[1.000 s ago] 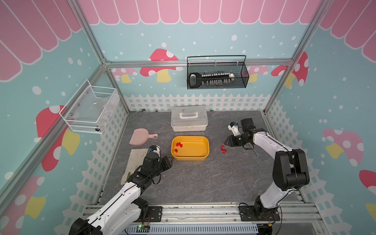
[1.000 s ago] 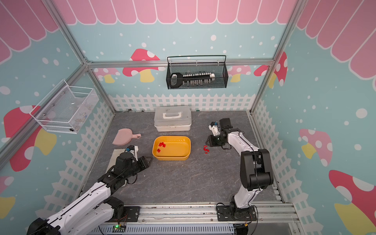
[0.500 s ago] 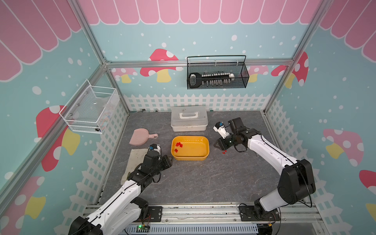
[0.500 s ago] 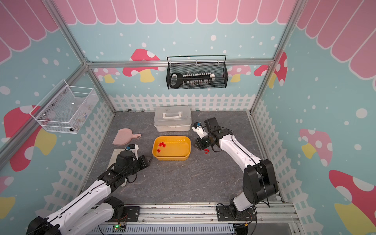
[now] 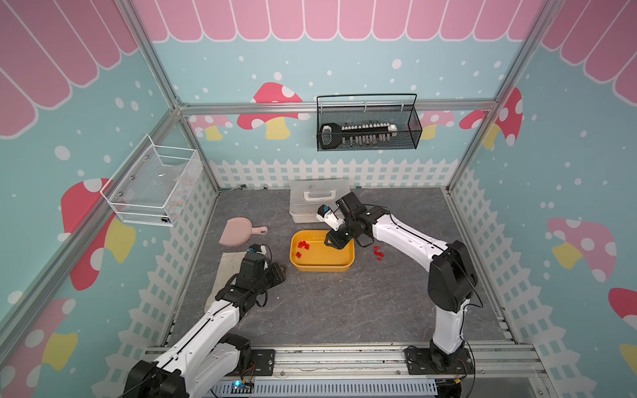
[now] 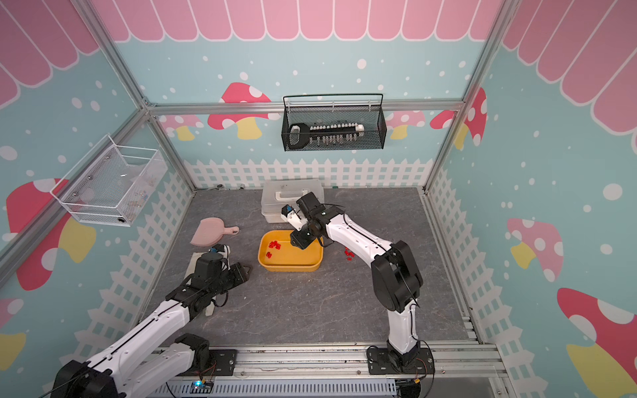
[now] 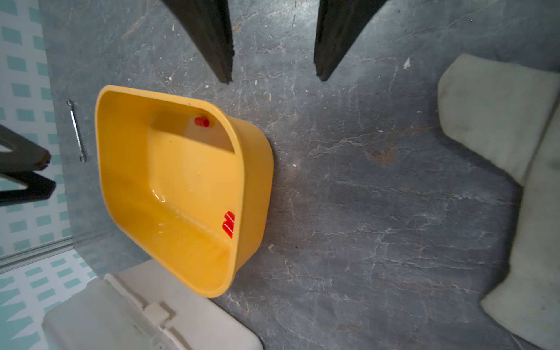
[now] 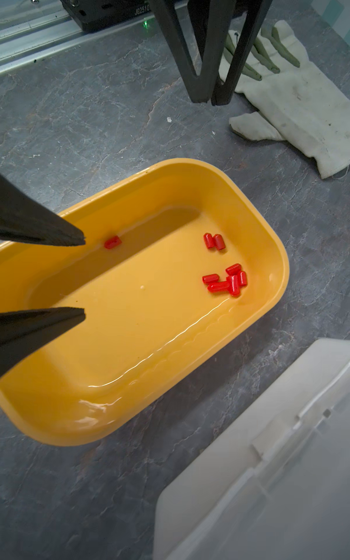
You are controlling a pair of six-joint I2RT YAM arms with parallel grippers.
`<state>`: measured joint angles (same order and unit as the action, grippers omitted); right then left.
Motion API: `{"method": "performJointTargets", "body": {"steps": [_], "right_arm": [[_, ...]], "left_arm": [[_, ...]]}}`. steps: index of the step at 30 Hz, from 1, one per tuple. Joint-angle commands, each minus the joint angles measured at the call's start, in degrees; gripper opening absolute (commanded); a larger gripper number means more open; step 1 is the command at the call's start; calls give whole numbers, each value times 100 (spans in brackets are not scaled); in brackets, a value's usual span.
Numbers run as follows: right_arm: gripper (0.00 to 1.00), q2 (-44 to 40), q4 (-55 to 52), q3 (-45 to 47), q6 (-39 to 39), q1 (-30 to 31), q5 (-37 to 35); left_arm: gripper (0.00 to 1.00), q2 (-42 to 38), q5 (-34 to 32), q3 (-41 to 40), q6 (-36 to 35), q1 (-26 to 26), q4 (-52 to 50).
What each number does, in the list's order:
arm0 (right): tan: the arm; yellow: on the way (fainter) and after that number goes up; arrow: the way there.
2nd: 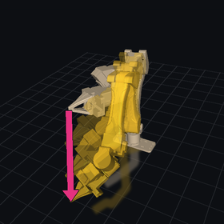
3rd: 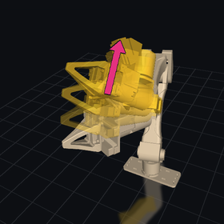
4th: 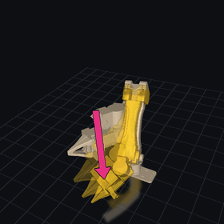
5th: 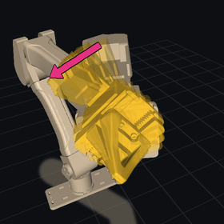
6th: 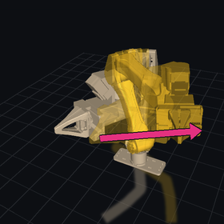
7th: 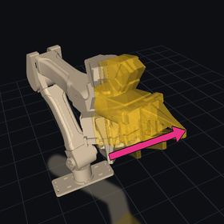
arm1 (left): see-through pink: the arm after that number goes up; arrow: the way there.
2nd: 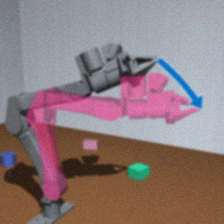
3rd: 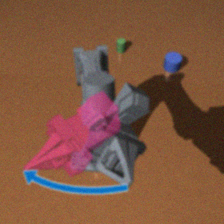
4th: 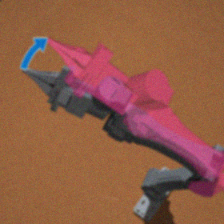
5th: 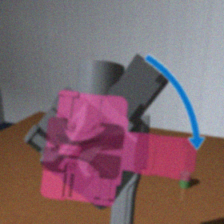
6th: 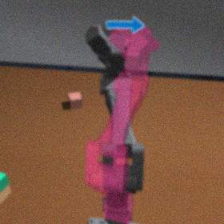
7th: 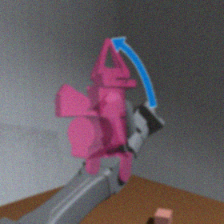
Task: Take the screw protection sleeves out of the storage box
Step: Pick up the screw protection sleeve from the storage box.
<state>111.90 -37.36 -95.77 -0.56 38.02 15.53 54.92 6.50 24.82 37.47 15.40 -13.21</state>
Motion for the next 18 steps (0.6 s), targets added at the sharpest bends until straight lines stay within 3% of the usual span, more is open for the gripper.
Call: {"method": "performJointTargets", "body": {"steps": [1,18], "right_arm": [[36,320,-162,-396,111,65,-219],[33,1456,215,-1291,460,182,-24]], "left_arm": [[46,353,105,299,-299,-80,228],[42,2301,377,1049,14,-384,1532]]}}
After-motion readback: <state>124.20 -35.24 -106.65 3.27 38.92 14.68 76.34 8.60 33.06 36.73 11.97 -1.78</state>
